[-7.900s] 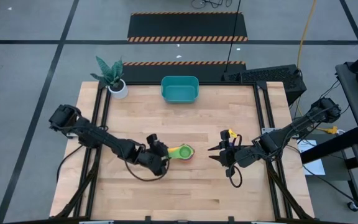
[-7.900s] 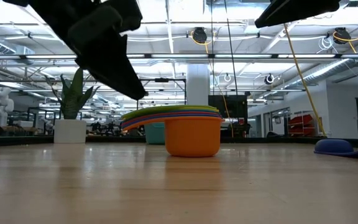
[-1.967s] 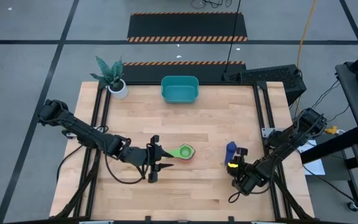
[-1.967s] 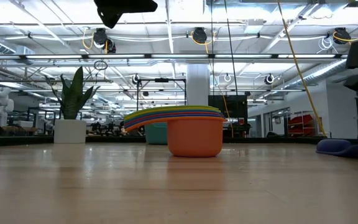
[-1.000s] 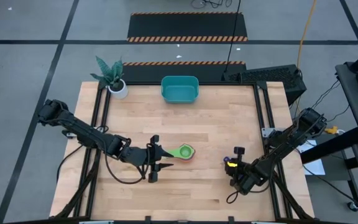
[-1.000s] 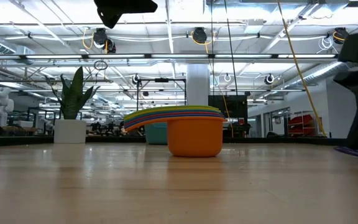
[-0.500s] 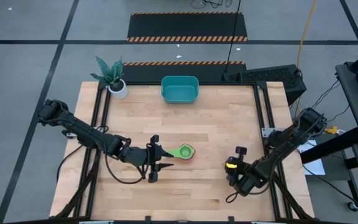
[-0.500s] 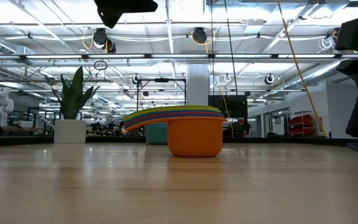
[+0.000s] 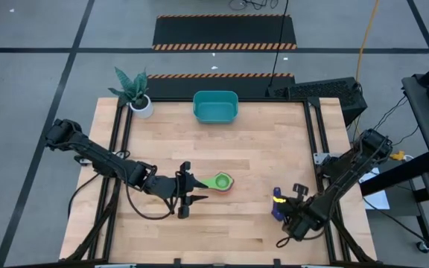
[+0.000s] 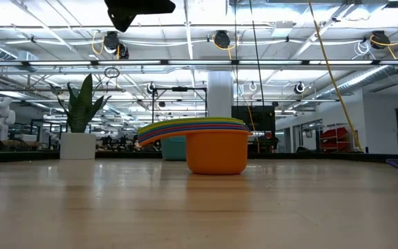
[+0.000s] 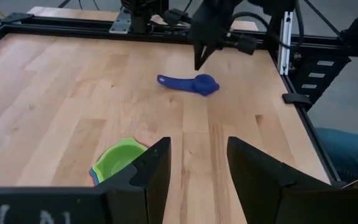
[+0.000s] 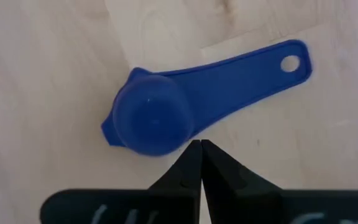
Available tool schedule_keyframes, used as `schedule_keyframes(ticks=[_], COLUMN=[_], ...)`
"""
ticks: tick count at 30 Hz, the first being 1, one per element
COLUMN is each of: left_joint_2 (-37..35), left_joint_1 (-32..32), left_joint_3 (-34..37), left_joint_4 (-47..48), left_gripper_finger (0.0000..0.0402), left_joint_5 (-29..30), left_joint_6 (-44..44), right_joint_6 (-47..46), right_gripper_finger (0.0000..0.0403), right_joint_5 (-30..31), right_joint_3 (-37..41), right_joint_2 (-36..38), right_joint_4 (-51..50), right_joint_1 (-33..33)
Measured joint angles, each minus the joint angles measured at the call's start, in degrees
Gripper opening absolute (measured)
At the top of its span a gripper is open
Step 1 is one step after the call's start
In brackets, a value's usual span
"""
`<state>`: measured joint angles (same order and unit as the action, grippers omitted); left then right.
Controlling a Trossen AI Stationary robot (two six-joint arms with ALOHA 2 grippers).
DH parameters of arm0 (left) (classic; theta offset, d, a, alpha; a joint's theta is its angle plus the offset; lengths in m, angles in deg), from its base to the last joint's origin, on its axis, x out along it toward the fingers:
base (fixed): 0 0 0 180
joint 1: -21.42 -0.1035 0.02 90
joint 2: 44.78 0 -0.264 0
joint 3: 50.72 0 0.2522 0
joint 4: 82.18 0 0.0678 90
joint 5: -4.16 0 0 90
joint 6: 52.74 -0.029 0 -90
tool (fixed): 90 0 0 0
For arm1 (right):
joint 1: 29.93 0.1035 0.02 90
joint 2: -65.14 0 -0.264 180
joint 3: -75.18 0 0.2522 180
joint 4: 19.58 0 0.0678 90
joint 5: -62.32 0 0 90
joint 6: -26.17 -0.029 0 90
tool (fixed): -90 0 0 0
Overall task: Nest measuring cups in basket
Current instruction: Stack the dark blue measuring cup on top of the green measuring cup
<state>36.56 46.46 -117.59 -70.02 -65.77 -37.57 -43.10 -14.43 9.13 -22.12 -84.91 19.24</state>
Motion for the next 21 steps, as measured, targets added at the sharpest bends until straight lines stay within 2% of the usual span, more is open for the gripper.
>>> schedule_keyframes(ticks=[5, 8, 15, 21], left_joint_2=[0.0, 0.0, 0.0, 0.0], left_joint_1=[0.01, 0.0, 0.02, 0.02], left_joint_3=[0.0, 0.0, 0.0, 0.0], left_joint_4=[0.0, -0.03, -0.26, -0.22], left_gripper_finger=[0.0159, 0.0159, 0.0159, 0.0159], left_joint_5=[0.0, 0.0, 0.0, 0.0], left_joint_6=[0.4, 0.38, 0.19, 0.08], right_joint_6=[-0.18, 4.02, 4.04, 7.74], right_gripper_finger=[0.0, 0.0, 0.0, 0.0], right_joint_5=[-2.12, -2.86, -1.3, 3.9], right_joint_3=[5.68, 9.77, 10.68, 10.73], right_joint_2=[0.0, 0.28, 1.44, 3.62], right_joint_4=[12.23, 21.29, 23.75, 31.85], right_joint_1=[-0.3, -0.8, -1.34, -1.52])
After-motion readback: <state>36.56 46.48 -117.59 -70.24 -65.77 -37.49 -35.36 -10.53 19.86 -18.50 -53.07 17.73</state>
